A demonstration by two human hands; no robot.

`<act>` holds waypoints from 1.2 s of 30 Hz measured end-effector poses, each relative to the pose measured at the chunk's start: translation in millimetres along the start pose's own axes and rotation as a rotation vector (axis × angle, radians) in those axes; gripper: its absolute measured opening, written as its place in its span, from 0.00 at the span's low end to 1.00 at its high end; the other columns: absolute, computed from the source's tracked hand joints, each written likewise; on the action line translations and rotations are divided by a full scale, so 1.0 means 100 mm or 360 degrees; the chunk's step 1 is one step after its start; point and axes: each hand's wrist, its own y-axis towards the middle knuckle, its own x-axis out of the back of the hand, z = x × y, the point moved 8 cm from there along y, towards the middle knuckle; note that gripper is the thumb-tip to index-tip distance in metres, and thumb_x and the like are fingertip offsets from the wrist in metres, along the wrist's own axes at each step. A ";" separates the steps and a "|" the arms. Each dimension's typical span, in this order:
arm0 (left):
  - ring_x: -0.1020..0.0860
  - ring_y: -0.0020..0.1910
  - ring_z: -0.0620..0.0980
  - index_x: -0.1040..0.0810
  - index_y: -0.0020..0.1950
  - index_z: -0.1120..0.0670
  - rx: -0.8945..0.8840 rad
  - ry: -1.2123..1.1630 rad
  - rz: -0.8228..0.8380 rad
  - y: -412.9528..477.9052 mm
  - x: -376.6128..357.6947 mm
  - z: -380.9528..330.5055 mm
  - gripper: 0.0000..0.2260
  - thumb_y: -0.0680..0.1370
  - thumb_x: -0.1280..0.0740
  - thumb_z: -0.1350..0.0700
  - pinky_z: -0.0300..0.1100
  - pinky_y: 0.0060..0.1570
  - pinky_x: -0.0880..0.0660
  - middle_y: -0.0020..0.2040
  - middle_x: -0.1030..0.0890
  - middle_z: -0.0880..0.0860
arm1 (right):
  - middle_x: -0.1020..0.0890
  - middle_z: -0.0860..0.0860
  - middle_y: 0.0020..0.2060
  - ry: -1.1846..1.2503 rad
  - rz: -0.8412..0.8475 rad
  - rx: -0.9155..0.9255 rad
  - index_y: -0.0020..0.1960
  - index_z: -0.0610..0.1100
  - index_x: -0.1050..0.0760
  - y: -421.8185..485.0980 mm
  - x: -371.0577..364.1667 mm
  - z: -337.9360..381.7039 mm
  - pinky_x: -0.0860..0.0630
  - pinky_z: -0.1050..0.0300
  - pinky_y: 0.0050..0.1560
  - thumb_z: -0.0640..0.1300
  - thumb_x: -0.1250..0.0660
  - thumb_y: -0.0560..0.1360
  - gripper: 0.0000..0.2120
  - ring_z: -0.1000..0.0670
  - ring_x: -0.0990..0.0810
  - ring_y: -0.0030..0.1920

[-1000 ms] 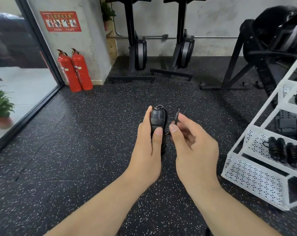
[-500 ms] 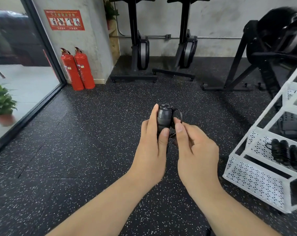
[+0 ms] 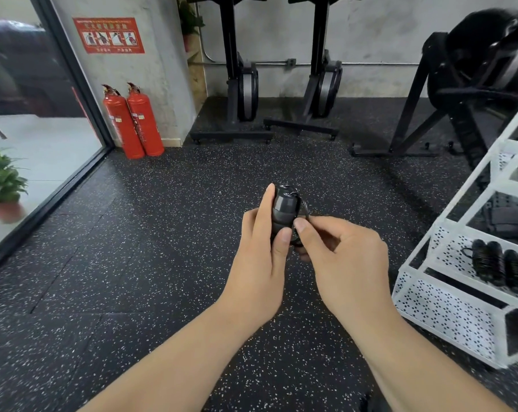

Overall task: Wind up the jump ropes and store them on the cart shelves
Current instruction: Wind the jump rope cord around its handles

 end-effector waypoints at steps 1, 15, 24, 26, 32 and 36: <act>0.25 0.62 0.36 0.54 0.86 0.35 0.0002 0.0005 0.0000 0.00 0.00 0.00 0.29 0.86 0.48 0.40 0.28 0.56 0.28 0.69 0.34 0.41 | 0.14 0.60 0.35 -0.0053 0.0001 0.0020 0.48 0.53 0.14 0.00 -0.01 0.02 0.18 0.50 0.47 0.59 0.34 0.83 0.14 0.57 0.14 0.38; 0.25 0.65 0.36 0.53 0.86 0.36 -0.0051 -0.0015 0.0012 0.00 -0.07 0.01 0.29 0.86 0.48 0.42 0.27 0.57 0.28 0.70 0.34 0.41 | 0.13 0.49 0.37 0.0796 -0.0140 -0.0416 0.48 0.49 0.14 -0.05 -0.04 -0.12 0.16 0.54 0.40 0.46 0.21 0.77 0.02 0.51 0.14 0.35; 0.32 0.70 0.29 0.49 0.87 0.44 -0.0112 -0.0040 0.0036 0.00 -0.05 -0.10 0.27 0.88 0.46 0.50 0.22 0.64 0.36 0.72 0.33 0.39 | 0.13 0.50 0.39 0.1381 -0.0033 -0.0888 0.54 0.47 0.14 -0.12 -0.30 -0.29 0.20 0.59 0.38 0.49 0.20 0.73 0.12 0.54 0.20 0.34; 0.34 0.72 0.27 0.47 0.87 0.46 -0.0123 -0.0075 0.0037 0.01 -0.04 -0.10 0.26 0.88 0.46 0.51 0.21 0.66 0.39 0.74 0.32 0.38 | 0.14 0.50 0.39 0.1502 0.0059 -0.0977 0.55 0.46 0.14 -0.11 -0.37 -0.30 0.21 0.58 0.38 0.51 0.19 0.68 0.17 0.54 0.21 0.34; 0.31 0.77 0.39 0.44 0.87 0.43 -0.0127 -0.0185 0.0063 -0.01 -0.05 -0.07 0.25 0.89 0.47 0.49 0.29 0.71 0.37 0.77 0.31 0.38 | 0.16 0.50 0.38 0.1591 0.0198 -0.1034 0.56 0.44 0.14 -0.09 -0.41 -0.28 0.21 0.59 0.34 0.50 0.21 0.73 0.16 0.55 0.22 0.32; 0.34 0.80 0.39 0.42 0.85 0.45 -0.0135 -0.0297 0.0028 -0.01 -0.05 -0.09 0.22 0.90 0.47 0.51 0.34 0.77 0.38 0.80 0.31 0.37 | 0.19 0.46 0.37 0.1051 -0.0035 -0.0705 0.52 0.50 0.14 0.03 -0.15 -0.25 0.22 0.54 0.36 0.53 0.21 0.75 0.09 0.51 0.22 0.36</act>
